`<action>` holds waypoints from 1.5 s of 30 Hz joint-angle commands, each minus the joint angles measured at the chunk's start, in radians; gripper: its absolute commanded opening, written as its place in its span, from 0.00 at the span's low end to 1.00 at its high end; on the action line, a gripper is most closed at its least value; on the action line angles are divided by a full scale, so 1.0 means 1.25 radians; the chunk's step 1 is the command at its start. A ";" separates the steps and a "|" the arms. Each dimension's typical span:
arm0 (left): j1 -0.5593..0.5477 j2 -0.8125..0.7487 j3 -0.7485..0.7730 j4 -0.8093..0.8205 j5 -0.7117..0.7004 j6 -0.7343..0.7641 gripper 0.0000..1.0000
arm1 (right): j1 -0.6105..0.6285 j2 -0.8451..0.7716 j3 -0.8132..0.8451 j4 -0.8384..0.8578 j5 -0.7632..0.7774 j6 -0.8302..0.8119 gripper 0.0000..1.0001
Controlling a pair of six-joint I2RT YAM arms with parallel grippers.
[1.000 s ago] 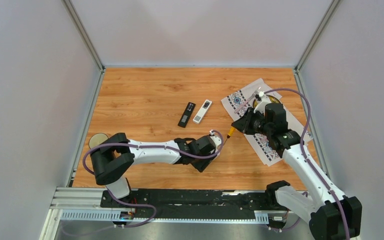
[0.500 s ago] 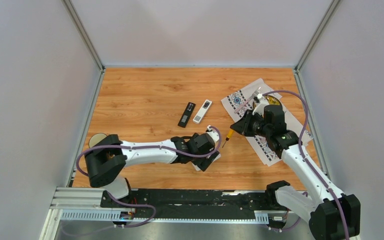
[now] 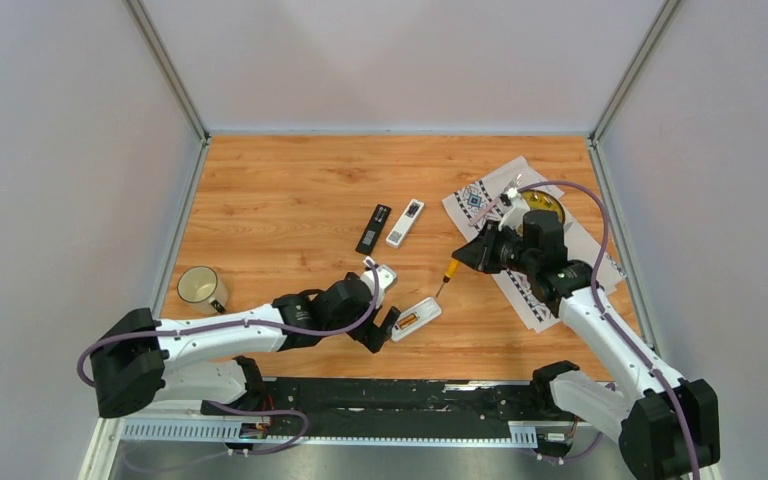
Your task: Unload the batteries from the remote control
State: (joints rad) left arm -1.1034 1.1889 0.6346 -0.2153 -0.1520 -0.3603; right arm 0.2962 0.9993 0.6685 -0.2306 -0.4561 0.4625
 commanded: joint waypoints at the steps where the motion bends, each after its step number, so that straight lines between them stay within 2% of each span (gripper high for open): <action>1: 0.015 -0.066 -0.082 0.111 0.076 0.001 1.00 | 0.032 0.009 0.001 0.074 -0.013 0.013 0.00; 6: 0.015 -0.060 -0.117 0.142 0.084 0.002 1.00 | 0.078 0.041 -0.006 0.107 0.003 0.030 0.00; 10: 0.014 0.003 -0.117 0.189 0.079 0.017 0.98 | 0.105 0.061 -0.008 0.133 0.031 0.055 0.00; 16: 0.009 0.135 -0.064 0.234 0.097 0.043 0.87 | 0.126 0.077 -0.011 0.143 0.068 0.078 0.00; 22: -0.013 0.215 -0.017 0.231 0.063 0.075 0.85 | 0.134 0.079 -0.021 0.146 0.069 0.075 0.00; 27: -0.025 0.232 -0.011 0.223 0.059 0.082 0.79 | 0.137 0.082 -0.028 0.145 0.075 0.069 0.00; 34: -0.069 0.236 -0.007 0.177 -0.030 0.097 0.79 | 0.146 0.107 -0.030 0.166 0.070 0.071 0.00; 42: -0.100 0.263 -0.011 0.146 -0.076 0.088 0.72 | 0.164 0.137 -0.027 0.177 0.078 0.074 0.00; 45: -0.101 0.259 -0.023 0.156 -0.069 0.087 0.65 | 0.169 0.143 -0.027 0.176 0.083 0.075 0.00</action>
State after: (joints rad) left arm -1.2198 1.4944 0.6300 0.0200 -0.2203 -0.2565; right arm 0.4973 1.1690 0.6346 -0.0681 -0.3752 0.5503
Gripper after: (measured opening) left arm 0.693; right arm 0.143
